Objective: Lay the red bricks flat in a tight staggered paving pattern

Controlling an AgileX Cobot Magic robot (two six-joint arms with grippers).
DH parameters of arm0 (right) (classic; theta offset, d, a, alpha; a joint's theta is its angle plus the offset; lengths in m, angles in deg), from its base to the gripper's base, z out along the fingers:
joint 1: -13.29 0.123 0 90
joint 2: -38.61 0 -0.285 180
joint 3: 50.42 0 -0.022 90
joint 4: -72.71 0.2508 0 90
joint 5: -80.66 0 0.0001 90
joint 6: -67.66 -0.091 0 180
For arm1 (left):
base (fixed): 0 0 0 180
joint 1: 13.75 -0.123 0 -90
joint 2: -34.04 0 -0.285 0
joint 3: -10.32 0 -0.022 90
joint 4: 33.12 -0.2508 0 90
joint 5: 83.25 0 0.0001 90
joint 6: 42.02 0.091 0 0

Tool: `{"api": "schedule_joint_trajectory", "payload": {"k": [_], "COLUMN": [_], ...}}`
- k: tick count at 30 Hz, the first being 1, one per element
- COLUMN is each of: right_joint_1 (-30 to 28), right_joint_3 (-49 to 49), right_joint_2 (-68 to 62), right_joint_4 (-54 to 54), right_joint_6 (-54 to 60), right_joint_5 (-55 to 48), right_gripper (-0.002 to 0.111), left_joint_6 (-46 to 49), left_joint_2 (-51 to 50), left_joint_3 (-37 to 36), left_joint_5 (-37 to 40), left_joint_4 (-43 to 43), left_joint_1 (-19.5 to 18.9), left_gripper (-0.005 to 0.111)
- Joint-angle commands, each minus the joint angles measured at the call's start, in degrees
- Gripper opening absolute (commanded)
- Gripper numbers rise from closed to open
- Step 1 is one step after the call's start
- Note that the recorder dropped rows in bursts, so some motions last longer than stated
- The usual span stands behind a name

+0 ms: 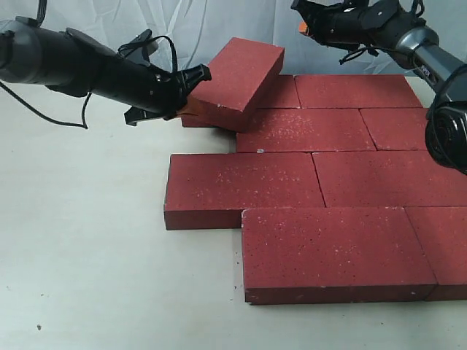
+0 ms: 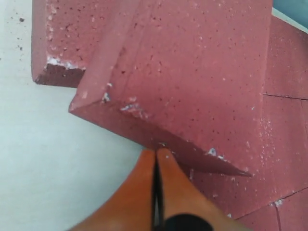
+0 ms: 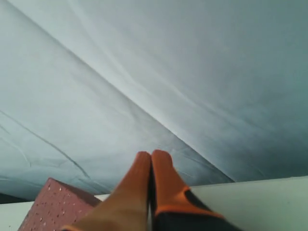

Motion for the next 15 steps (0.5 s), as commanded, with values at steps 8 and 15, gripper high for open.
{"api": "schedule_joint_trajectory", "payload": {"k": [8,15], "right_joint_1": [-0.18,1.28], "right_joint_3": [-0.29,-0.29], "right_joint_2": [-2.24,-3.48], "right_joint_4": [1.79,3.84], "right_joint_6": [0.84,0.84], "right_joint_5": [4.14,7.9], "right_gripper": [-0.001,-0.001], "left_joint_6": [0.05,-0.11], "left_joint_2": [-0.98,-0.98], "left_joint_3": [0.86,0.86], "left_joint_5": [-12.47,-13.43], "left_joint_4": [0.26,0.97], "left_joint_1": [-1.17,-3.84], "left_gripper": [0.0,0.0]}}
